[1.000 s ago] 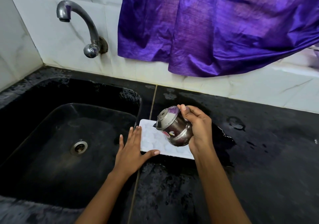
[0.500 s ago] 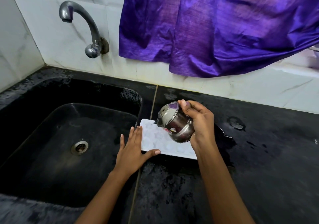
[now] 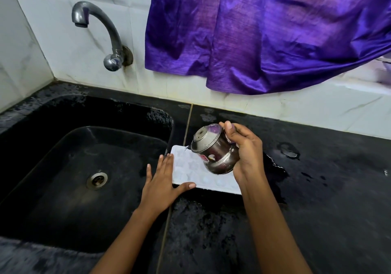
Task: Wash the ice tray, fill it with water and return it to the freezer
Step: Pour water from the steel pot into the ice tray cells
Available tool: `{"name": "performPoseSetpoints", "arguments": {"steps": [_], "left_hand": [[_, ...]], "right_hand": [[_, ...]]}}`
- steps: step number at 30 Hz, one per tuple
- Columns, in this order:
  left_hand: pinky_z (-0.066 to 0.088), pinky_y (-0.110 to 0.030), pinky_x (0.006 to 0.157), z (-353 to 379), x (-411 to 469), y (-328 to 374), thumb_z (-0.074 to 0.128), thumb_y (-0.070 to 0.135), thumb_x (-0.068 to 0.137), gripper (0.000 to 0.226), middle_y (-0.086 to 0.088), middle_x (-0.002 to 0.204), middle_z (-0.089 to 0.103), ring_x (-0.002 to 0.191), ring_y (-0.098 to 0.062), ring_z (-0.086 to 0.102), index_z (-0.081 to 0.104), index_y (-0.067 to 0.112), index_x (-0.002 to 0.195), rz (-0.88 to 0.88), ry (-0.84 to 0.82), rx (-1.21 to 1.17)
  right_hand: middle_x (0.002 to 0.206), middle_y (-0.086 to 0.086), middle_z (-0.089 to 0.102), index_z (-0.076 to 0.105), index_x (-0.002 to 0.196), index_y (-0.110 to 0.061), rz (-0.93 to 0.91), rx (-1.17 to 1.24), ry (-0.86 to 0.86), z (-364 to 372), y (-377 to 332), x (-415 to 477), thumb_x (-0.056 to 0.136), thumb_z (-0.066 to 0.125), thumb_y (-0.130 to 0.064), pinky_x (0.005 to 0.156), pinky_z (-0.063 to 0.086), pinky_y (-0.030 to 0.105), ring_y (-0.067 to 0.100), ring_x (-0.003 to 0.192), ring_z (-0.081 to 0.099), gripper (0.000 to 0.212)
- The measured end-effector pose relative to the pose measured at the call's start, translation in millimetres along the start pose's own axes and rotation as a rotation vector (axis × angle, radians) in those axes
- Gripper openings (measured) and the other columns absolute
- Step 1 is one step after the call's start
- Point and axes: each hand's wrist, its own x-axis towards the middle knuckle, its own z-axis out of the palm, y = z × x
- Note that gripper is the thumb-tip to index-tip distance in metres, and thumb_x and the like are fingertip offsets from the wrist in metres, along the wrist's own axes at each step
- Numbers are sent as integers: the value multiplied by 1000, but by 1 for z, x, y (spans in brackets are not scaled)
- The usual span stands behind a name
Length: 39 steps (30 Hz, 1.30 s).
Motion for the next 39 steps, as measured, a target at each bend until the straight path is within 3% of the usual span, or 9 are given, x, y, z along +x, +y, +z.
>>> {"name": "performPoseSetpoints", "arguments": {"steps": [5, 10, 13, 19, 25, 28, 34, 39], "left_hand": [[-16, -39, 112, -1, 0, 1, 8, 99, 47, 133, 5, 159, -1, 136, 1, -20, -3, 17, 150, -5, 2, -3], [-16, -39, 112, 0, 1, -1, 15, 97, 50, 129, 5, 159, 0, 135, 2, -19, -3, 17, 150, -2, 4, -5], [-16, -39, 112, 1, 1, -2, 21, 92, 56, 123, 5, 159, 0, 136, 2, -18, -3, 17, 150, 2, 1, 0], [-15, -39, 112, 3, 4, -5, 25, 89, 57, 121, 5, 159, 2, 140, -1, -14, -1, 17, 151, 7, 10, -2], [-13, -41, 113, 5, 4, -5, 31, 90, 60, 120, 5, 159, 3, 140, -3, -12, 1, 18, 151, 13, 13, -1], [-12, -42, 114, 4, 3, -4, 26, 89, 57, 121, 5, 159, 3, 142, -5, -11, 1, 17, 151, 15, 20, 2], [-12, -42, 114, 3, 2, -2, 26, 89, 56, 122, 4, 159, 3, 140, -3, -12, 0, 16, 150, 9, 18, 1], [-12, -42, 114, 3, 2, -2, 26, 89, 56, 121, 4, 159, 3, 140, -3, -12, 0, 16, 150, 11, 17, 0]], "right_hand": [[89, 11, 69, 67, 83, -4, 27, 115, 10, -12, -3, 3, 71, 69, -13, 85, 54, 32, 20, 87, 65, 15], [94, 12, 70, 64, 89, -1, 7, 174, 19, -42, -20, 4, 66, 68, -21, 82, 57, 34, 21, 88, 68, 31], [89, 9, 72, 63, 83, -4, -51, 141, 71, -66, -34, 3, 65, 67, -21, 79, 57, 32, 20, 86, 69, 24], [89, 9, 72, 65, 80, -5, -93, 35, 187, -109, -53, -4, 63, 70, -20, 90, 52, 40, 24, 96, 67, 23], [86, 6, 74, 71, 69, -11, -79, -59, 196, -138, -57, -8, 50, 79, -29, 74, 56, 32, 20, 87, 69, 27], [90, 8, 74, 73, 67, -11, -73, -95, 193, -144, -57, -8, 42, 80, -33, 75, 57, 32, 22, 92, 69, 34], [89, 8, 74, 67, 79, -5, -77, -155, 183, -145, -57, -12, 62, 71, -20, 80, 55, 33, 21, 91, 69, 23], [88, 10, 73, 67, 75, -6, -93, -165, 206, -144, -58, -14, 73, 68, -10, 83, 56, 33, 21, 90, 68, 4]]}}
